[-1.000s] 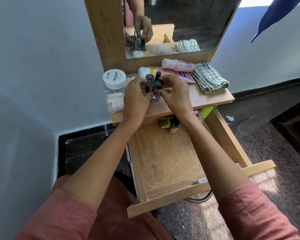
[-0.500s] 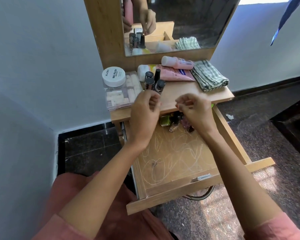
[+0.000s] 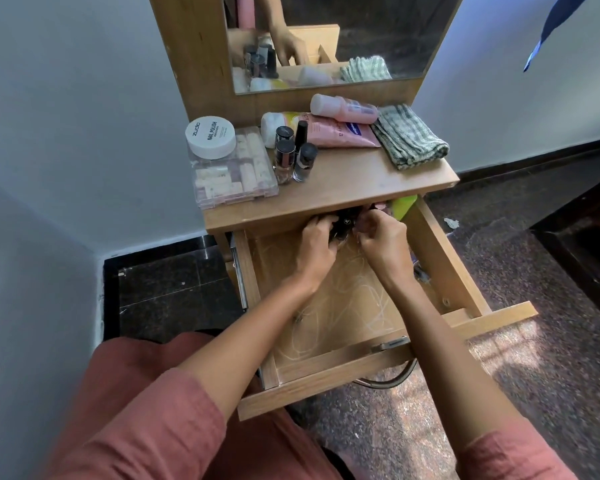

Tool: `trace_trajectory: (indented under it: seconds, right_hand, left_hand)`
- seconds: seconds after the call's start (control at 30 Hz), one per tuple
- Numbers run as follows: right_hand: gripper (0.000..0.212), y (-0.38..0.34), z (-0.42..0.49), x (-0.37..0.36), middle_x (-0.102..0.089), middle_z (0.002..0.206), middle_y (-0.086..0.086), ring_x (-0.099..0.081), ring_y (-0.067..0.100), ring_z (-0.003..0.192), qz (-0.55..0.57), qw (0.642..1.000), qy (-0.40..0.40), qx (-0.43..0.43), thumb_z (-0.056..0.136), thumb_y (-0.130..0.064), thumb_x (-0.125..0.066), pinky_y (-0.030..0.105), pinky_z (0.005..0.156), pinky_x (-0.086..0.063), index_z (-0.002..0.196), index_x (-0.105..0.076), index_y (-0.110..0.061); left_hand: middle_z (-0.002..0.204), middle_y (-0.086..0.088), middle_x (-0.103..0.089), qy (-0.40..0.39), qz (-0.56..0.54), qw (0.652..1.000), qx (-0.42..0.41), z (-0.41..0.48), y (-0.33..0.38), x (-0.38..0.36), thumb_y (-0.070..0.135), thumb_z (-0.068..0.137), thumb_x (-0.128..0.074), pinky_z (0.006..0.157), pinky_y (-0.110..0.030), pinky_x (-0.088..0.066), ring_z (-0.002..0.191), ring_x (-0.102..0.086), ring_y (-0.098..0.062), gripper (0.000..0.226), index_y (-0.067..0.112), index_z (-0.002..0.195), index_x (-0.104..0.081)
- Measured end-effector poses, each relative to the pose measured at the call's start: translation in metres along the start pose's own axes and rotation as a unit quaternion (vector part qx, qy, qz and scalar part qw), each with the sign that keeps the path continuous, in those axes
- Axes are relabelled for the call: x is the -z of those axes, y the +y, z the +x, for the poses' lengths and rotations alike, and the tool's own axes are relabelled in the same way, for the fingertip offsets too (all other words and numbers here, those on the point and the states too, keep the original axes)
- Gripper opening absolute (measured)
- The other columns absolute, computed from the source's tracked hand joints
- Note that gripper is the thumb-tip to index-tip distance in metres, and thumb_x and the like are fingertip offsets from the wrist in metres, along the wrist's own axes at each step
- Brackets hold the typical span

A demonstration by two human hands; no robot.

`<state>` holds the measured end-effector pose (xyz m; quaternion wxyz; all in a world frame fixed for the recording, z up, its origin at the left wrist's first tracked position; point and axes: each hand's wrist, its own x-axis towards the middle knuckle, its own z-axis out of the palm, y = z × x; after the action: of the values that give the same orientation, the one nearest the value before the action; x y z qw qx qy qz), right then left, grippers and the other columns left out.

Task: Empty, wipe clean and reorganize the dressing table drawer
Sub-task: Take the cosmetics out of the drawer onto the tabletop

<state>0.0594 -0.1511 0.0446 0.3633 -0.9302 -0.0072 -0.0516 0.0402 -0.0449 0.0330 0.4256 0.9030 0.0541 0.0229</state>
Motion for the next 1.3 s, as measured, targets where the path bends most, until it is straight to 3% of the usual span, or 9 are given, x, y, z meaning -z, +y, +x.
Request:
trace_trajectory:
  seconds: [0.37, 0.57, 0.63, 0.7, 0.9, 1.0, 1.07, 1.2, 1.3]
  right_hand:
    - [0.018, -0.008, 0.001, -0.016, -0.061, 0.097, 0.025, -0.057, 0.039, 0.093, -0.075, 0.995, -0.056, -0.04, 0.082, -0.01, -0.056, 0.041, 0.075, -0.045, 0.093, -0.058, 0.004]
    - [0.024, -0.012, 0.004, -0.023, -0.067, 0.098, 0.024, -0.061, 0.039, 0.094, -0.037, 0.997, -0.044, -0.052, 0.083, -0.016, -0.059, 0.047, 0.081, -0.05, 0.096, -0.062, 0.004]
    - [0.022, -0.011, 0.005, -0.023, -0.068, 0.097, 0.022, -0.062, 0.037, 0.094, -0.02, 0.997, -0.045, -0.057, 0.083, -0.015, -0.06, 0.043, 0.08, -0.051, 0.097, -0.064, 0.002]
    - [0.021, -0.01, 0.004, -0.021, -0.069, 0.098, 0.02, -0.063, 0.033, 0.094, -0.011, 0.998, -0.043, -0.055, 0.082, -0.012, -0.061, 0.037, 0.079, -0.05, 0.098, -0.065, 0.001]
    - [0.022, -0.014, 0.001, -0.013, -0.061, 0.102, 0.018, -0.057, 0.028, 0.097, -0.003, 0.999, -0.046, -0.012, 0.078, -0.006, -0.067, 0.023, 0.079, -0.039, 0.099, -0.069, 0.0]
    - [0.021, -0.018, -0.005, -0.003, -0.061, 0.098, 0.018, -0.054, 0.023, 0.088, 0.016, 0.999, -0.046, 0.015, 0.075, -0.002, -0.068, 0.013, 0.07, -0.032, 0.096, -0.07, -0.001]
    - [0.022, -0.024, -0.01, 0.007, -0.063, 0.096, 0.018, -0.052, 0.016, 0.082, 0.024, 0.998, -0.045, 0.031, 0.074, 0.002, -0.069, 0.011, 0.07, -0.033, 0.096, -0.071, -0.001]
    - [0.023, -0.041, -0.016, 0.034, -0.067, 0.096, 0.016, -0.061, 0.024, 0.083, 0.041, 0.997, -0.04, 0.051, 0.072, 0.005, -0.07, 0.025, 0.08, -0.048, 0.094, -0.071, -0.001]
    - [0.023, -0.057, -0.019, 0.054, -0.069, 0.095, 0.016, -0.066, 0.024, 0.079, 0.06, 0.996, -0.034, 0.064, 0.073, 0.004, -0.069, 0.033, 0.078, -0.055, 0.096, -0.07, -0.001]
  left_hand:
    - [0.123, -0.019, -0.059, -0.05, 0.035, 0.998, -0.027, 0.015, -0.006, -0.002, -0.004, 0.081, -0.05, 0.095, -0.035, -0.042, 0.116, -0.053, -0.032, 0.041, 0.006, 0.12, -0.058]
    - [0.123, -0.018, -0.06, -0.055, 0.065, 0.996, -0.011, 0.02, -0.008, -0.004, 0.001, 0.088, -0.045, 0.09, -0.03, -0.041, 0.115, -0.053, -0.032, 0.036, 0.006, 0.122, -0.057]
    - [0.118, -0.016, -0.063, -0.057, 0.047, 0.997, 0.0, 0.02, -0.009, -0.004, 0.001, 0.088, -0.045, 0.08, -0.02, -0.038, 0.111, -0.055, -0.029, 0.032, 0.005, 0.116, -0.061]
    - [0.111, -0.015, -0.066, -0.048, 0.032, 0.998, 0.0, 0.02, -0.009, -0.002, 0.001, 0.087, -0.046, 0.075, -0.021, -0.037, 0.107, -0.058, -0.027, 0.028, 0.005, 0.108, -0.064]
    - [0.108, -0.014, -0.068, -0.009, 0.017, 0.999, -0.029, 0.01, -0.01, 0.005, -0.002, 0.084, -0.052, 0.079, -0.024, -0.044, 0.102, -0.062, -0.026, 0.028, 0.006, 0.107, -0.065]
    - [0.108, -0.015, -0.068, 0.018, 0.011, 0.999, -0.029, 0.002, -0.008, 0.01, -0.004, 0.082, -0.055, 0.084, -0.031, -0.047, 0.103, -0.062, -0.027, 0.029, 0.005, 0.108, -0.065]
    - [0.107, -0.016, -0.067, 0.036, 0.009, 0.999, -0.03, -0.006, -0.004, 0.015, -0.008, 0.08, -0.055, 0.083, -0.027, -0.045, 0.101, -0.062, -0.027, 0.031, 0.003, 0.108, -0.065]
    - [0.109, -0.012, -0.066, 0.063, -0.026, 0.997, -0.04, -0.027, 0.009, 0.03, -0.006, 0.081, -0.061, 0.081, -0.008, -0.037, 0.097, -0.061, -0.017, 0.035, 0.003, 0.115, -0.061]
    - [0.111, -0.008, -0.066, 0.087, -0.053, 0.994, -0.049, -0.037, 0.026, 0.048, -0.001, 0.08, -0.065, 0.086, -0.011, -0.044, 0.098, -0.062, -0.013, 0.039, 0.006, 0.118, -0.059]
